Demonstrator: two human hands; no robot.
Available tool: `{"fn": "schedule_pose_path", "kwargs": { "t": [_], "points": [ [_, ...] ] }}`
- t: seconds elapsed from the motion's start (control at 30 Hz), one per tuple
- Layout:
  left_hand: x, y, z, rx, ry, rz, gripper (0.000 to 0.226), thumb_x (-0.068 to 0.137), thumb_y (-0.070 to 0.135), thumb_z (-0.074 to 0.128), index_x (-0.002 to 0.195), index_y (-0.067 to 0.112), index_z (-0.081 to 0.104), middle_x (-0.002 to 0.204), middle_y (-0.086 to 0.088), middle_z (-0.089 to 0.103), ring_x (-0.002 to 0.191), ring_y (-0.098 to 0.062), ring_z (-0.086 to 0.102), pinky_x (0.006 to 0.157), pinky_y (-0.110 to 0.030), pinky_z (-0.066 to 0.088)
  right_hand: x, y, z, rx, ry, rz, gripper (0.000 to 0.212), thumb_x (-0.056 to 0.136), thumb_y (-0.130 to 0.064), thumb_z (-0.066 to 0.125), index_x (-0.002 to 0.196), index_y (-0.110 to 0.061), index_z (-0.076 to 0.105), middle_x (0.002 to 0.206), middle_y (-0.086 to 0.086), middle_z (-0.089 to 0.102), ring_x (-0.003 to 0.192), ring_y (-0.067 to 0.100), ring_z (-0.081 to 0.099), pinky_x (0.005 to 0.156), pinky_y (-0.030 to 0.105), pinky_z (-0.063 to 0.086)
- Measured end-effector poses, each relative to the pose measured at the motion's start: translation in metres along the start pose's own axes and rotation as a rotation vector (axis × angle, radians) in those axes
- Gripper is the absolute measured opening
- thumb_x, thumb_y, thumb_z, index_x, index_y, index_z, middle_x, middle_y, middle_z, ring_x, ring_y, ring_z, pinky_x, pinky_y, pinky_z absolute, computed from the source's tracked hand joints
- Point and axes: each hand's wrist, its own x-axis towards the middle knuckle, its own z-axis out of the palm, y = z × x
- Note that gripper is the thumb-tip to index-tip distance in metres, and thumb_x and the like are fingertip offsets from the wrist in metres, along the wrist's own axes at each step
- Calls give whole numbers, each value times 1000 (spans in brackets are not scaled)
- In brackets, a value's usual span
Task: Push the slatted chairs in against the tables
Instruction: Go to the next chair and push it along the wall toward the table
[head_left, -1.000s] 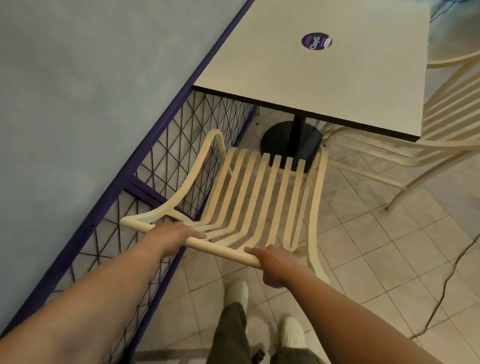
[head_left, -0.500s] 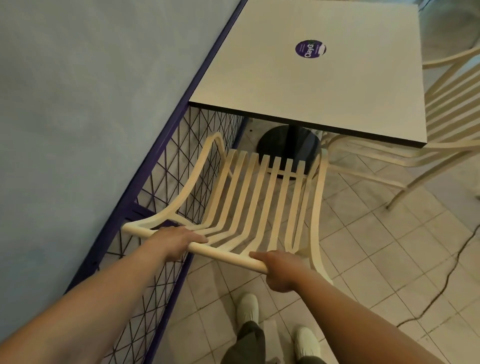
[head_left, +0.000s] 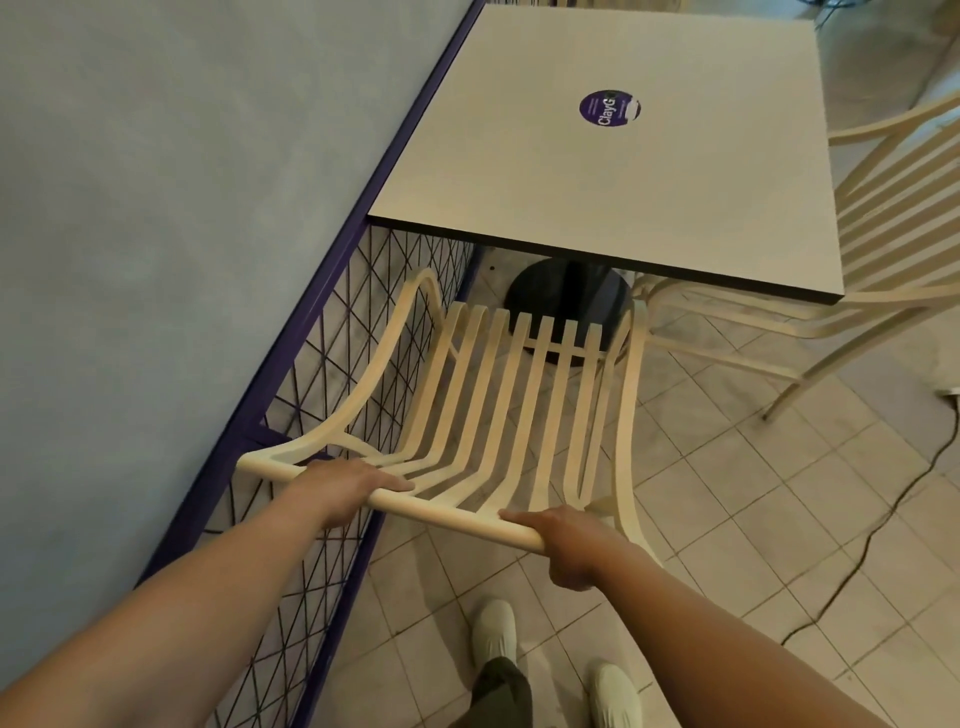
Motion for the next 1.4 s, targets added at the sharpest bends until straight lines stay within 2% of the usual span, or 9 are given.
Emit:
{"fn": "schedule_pose_path", "kwargs": {
  "t": [0.3, 0.47, 0.67, 0.73, 0.83, 0.87, 1.03, 1.27, 1.4],
  "points": [
    [29, -20, -25, 10, 31, 28, 73, 96, 10, 57, 145, 59, 34, 127, 5, 55, 96, -12, 46, 82, -32, 42, 28, 1, -28, -10, -2, 22, 90, 85, -3, 65, 151, -49, 23, 130, 3, 55, 107, 22, 57, 93, 37, 51],
    [43, -28, -33, 21, 42, 32, 82, 92, 5, 59, 145, 62, 31, 117, 9, 51, 94, -12, 46, 81, -34, 44, 38, 3, -41, 5, 11, 19, 90, 85, -2, 64, 150, -49, 24, 128, 2, 54, 99, 18, 55, 87, 34, 51],
    [50, -31, -36, 24, 51, 40, 87, 89, 2, 61, 144, 63, 31, 124, 7, 54, 99, -13, 50, 88, -38, 49, 41, 6, -48, 20, 3, 20, 89, 85, -3, 64, 150, -50, 25, 127, 1, 54, 104, 19, 56, 90, 35, 50],
    [50, -33, -35, 9, 54, 41, 86, 88, 4, 62, 143, 64, 31, 127, 8, 54, 104, -14, 52, 89, -39, 50, 41, 7, -50, 48, -19, 19, 85, 85, -8, 64, 150, -49, 26, 129, -1, 55, 105, 18, 54, 92, 35, 49],
    [50, -40, -36, 19, 32, 36, 85, 89, 8, 62, 141, 67, 29, 131, 9, 53, 109, -16, 54, 89, -39, 50, 45, 7, -56, 84, -37, 9, 76, 86, -30, 67, 149, -48, 29, 135, -4, 53, 113, 18, 53, 97, 38, 46],
    [49, -40, -37, 30, 18, 34, 87, 89, 8, 63, 142, 67, 29, 133, 9, 52, 112, -17, 54, 90, -40, 50, 46, 5, -56, 81, -36, 13, 76, 86, -32, 67, 150, -48, 28, 136, -3, 52, 114, 19, 53, 97, 38, 46],
    [51, -36, -37, 43, 8, 33, 87, 91, 4, 62, 145, 64, 29, 131, 4, 52, 109, -18, 55, 92, -41, 51, 45, -3, -55, 54, -42, 2, 86, 87, -5, 60, 152, -48, 24, 132, 2, 52, 110, 20, 52, 92, 34, 47],
    [50, -31, -33, 32, 24, 22, 87, 91, 3, 58, 143, 66, 28, 126, 5, 51, 98, -14, 48, 91, -43, 51, 37, 0, -56, 48, -70, 10, 87, 88, -2, 58, 152, -48, 21, 133, 2, 51, 112, 21, 52, 93, 35, 46],
    [48, -27, -29, 28, 27, 31, 85, 93, 5, 58, 143, 67, 29, 130, 4, 52, 110, -19, 52, 96, -46, 48, 35, 3, -53, 42, -80, 13, 88, 87, -3, 59, 151, -50, 20, 132, 2, 51, 111, 21, 52, 91, 35, 46]
  ]
}}
